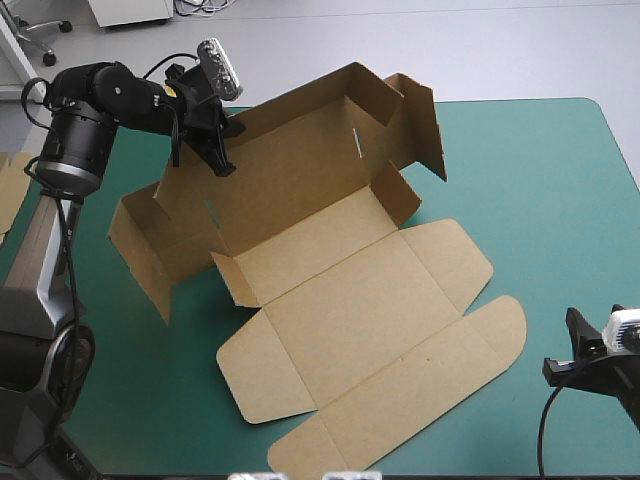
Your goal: Fold the box
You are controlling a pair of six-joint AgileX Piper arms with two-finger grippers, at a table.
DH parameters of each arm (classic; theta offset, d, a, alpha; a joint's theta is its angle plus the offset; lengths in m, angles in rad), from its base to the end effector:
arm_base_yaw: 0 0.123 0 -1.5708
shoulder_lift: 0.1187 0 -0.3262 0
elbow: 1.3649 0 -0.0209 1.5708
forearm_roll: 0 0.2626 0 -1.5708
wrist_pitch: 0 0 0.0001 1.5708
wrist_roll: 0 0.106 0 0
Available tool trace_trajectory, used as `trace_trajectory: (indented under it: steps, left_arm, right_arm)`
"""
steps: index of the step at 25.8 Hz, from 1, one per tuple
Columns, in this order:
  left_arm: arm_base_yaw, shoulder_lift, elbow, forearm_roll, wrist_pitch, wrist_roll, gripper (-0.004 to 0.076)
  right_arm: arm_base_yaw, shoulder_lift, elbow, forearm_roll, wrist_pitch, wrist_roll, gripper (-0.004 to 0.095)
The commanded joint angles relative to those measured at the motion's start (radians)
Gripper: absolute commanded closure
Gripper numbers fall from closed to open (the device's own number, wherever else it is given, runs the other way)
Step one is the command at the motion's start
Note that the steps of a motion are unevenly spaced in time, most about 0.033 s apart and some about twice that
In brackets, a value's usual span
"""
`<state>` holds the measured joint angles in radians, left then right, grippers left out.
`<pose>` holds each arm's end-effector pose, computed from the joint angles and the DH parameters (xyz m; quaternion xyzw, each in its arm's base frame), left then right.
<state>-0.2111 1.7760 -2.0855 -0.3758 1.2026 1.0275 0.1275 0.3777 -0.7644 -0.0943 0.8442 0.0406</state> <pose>0.3919 -0.1211 0.4828 0.5312 0.7406 -0.0259 0.4106 0.0366 -0.0028 0.3787 -0.0417 0.8232 0.0008 0.5662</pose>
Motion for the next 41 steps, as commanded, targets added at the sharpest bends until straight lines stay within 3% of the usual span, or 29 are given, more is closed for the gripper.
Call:
trace_trajectory:
  steps: [1,9,13,16,24,30,38,41]
  left_arm:
    - [-0.016,-0.048,-0.08,-0.03,-0.092,0.017,0.0738]
    - [-0.161,-0.068,-0.157,0.008,-0.061,0.15,0.0738]
    - [-0.261,-0.105,-0.157,0.166,-0.171,0.116,0.0738]
    - [-0.267,-0.106,-0.154,0.191,-0.161,0.108,0.0738]
    - [-0.366,-0.115,0.031,0.303,-0.226,0.094,0.0738]
    - [-0.493,-0.159,0.156,0.514,-0.387,-0.005,0.0738]
    - [-0.568,-0.187,0.287,0.591,-0.427,-0.075,0.0738]
    - [-0.594,-0.207,0.355,0.7,-0.476,-0.181,0.0738]
  right_arm:
    - [-0.002,0.014,-0.043,-0.017,-0.066,-0.001,0.0427]
    - [-0.002,0.014,-0.103,-0.017,-0.06,-0.001,0.0427]
    - [-0.002,0.014,-0.119,-0.017,-0.053,-0.008,0.0427]
    - [-0.002,0.014,-0.119,-0.017,-0.047,-0.008,0.0428]
    - [-0.002,0.014,-0.123,-0.044,-0.012,-0.012,0.0427]
    - [-0.002,0.014,-0.123,-0.058,-0.014,-0.012,0.0427]
    - [-0.002,0.014,-0.123,-0.065,-0.005,-0.012,0.0427]
    - [-0.002,0.014,-0.123,-0.067,-0.001,-0.012,0.0427]
